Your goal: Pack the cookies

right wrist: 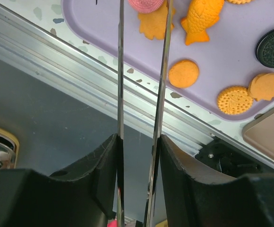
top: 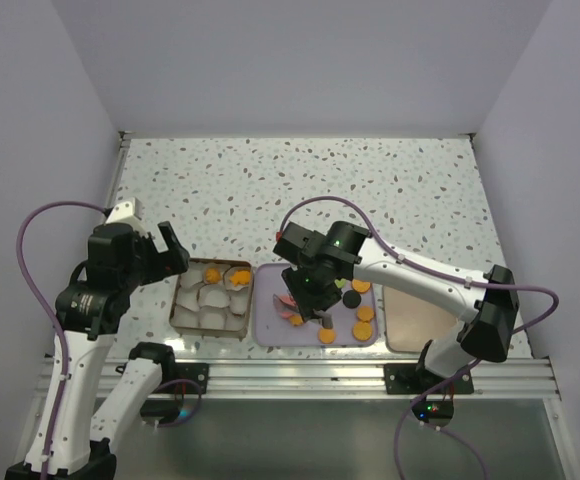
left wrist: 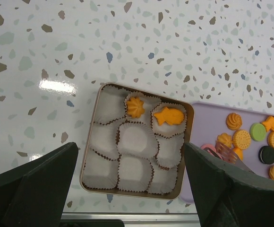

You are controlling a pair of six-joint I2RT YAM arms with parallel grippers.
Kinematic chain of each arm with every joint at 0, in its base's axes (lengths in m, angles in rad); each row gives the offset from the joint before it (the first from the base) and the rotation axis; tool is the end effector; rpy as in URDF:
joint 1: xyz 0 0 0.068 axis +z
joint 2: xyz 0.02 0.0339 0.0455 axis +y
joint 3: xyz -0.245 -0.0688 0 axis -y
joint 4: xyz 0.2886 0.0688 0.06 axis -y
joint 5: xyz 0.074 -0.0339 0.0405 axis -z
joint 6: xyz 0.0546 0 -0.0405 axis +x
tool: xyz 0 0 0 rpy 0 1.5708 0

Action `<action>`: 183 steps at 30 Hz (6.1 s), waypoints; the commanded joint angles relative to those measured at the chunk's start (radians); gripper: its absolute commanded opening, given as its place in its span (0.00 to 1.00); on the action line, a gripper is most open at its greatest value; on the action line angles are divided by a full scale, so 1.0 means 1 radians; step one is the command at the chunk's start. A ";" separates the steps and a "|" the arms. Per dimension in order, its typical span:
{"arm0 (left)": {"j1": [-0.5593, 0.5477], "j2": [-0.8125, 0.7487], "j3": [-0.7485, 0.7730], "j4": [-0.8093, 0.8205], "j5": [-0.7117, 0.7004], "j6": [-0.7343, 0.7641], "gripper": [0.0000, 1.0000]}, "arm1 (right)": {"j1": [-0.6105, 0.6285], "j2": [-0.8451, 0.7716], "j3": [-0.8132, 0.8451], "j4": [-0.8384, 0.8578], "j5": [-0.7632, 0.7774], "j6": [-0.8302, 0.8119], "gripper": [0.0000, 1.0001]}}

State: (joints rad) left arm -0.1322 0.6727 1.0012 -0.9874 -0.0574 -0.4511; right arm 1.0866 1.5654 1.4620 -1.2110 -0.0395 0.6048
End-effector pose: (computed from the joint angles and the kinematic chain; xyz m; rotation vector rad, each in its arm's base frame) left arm 0.1826 -0.0211 0.3374 -0.3868 2.2069 -0.2543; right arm 0.1585 0.3059 0.2640 -0.7191 2.8954 0.3269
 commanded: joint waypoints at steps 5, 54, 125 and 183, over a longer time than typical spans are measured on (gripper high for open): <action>-0.012 0.011 0.007 0.067 0.002 0.023 1.00 | 0.006 -0.011 0.044 -0.039 0.029 -0.008 0.38; -0.012 0.010 0.367 -0.181 -0.102 0.003 1.00 | -0.059 0.593 0.874 0.192 -0.217 -0.003 0.41; -0.012 0.114 0.224 -0.011 -0.004 -0.004 1.00 | -0.090 -0.151 -0.015 0.034 0.012 -0.069 0.48; -0.012 -0.025 0.247 -0.155 -0.061 -0.009 1.00 | 0.084 0.070 0.077 -0.098 0.092 -0.034 0.42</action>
State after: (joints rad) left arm -0.1398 0.6502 1.2301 -1.1431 -0.1085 -0.4755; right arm 1.1572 1.6276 1.4979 -1.2804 0.0277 0.5575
